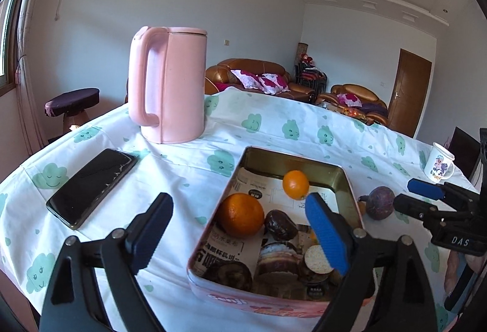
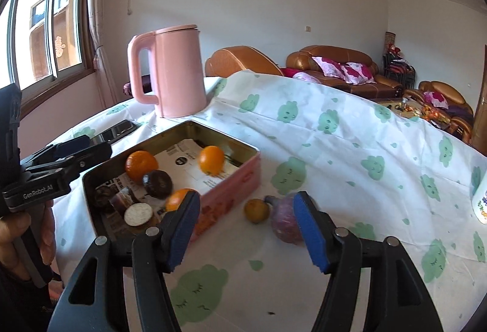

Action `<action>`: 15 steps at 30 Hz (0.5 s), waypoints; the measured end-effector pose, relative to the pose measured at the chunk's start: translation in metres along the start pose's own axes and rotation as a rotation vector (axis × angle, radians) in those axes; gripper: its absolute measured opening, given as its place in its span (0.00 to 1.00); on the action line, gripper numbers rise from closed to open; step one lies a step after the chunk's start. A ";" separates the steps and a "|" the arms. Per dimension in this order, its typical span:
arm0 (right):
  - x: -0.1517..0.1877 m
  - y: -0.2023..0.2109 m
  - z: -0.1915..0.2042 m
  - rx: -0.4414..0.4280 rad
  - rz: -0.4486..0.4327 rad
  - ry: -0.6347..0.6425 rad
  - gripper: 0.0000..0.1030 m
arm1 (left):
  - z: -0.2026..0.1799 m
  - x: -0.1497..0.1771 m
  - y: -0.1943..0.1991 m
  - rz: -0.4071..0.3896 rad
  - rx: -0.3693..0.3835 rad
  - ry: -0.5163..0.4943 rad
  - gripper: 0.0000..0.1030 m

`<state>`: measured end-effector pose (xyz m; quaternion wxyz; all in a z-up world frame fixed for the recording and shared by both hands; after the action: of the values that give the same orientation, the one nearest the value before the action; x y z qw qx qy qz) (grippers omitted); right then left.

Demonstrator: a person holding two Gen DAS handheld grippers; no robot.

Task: Organize fruits
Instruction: 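Release the cake and orange into the tin box with both grippers, then grasp the purple passion fruit with the left gripper while the right grasps the brown fruit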

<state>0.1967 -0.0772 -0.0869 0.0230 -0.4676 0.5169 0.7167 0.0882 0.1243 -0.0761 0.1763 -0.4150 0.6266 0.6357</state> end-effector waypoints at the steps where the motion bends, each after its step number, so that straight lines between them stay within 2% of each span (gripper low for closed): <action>1: 0.002 0.000 -0.009 0.013 0.005 -0.016 0.63 | -0.003 0.000 0.000 0.003 0.008 -0.002 0.89; 5: 0.007 -0.002 -0.035 0.053 0.027 -0.063 0.63 | -0.012 0.000 0.004 -0.005 0.009 -0.014 0.89; 7: 0.006 -0.007 -0.040 0.033 0.038 -0.083 0.63 | -0.019 -0.001 0.004 -0.003 0.023 -0.022 0.90; 9: 0.003 -0.016 -0.040 0.030 0.060 -0.080 0.63 | -0.025 -0.001 0.003 -0.008 0.018 -0.033 0.95; 15: -0.006 -0.048 -0.028 -0.021 0.140 -0.073 0.63 | -0.046 -0.001 0.003 -0.009 0.038 -0.079 0.95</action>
<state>0.2434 -0.0736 -0.1184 -0.0132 -0.4038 0.5398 0.7385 0.1004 0.0810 -0.0675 0.2116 -0.3891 0.6291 0.6388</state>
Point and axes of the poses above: each gripper's, at about its wrist camera, not at the fingertips, and y roughly against the way its jaws point, z to its left, x to its underside, the point moved 6 cm from there along -y, roughly the way its jaws point, and after that the axes turned 13 degrees about z, right-handed, at the moved point
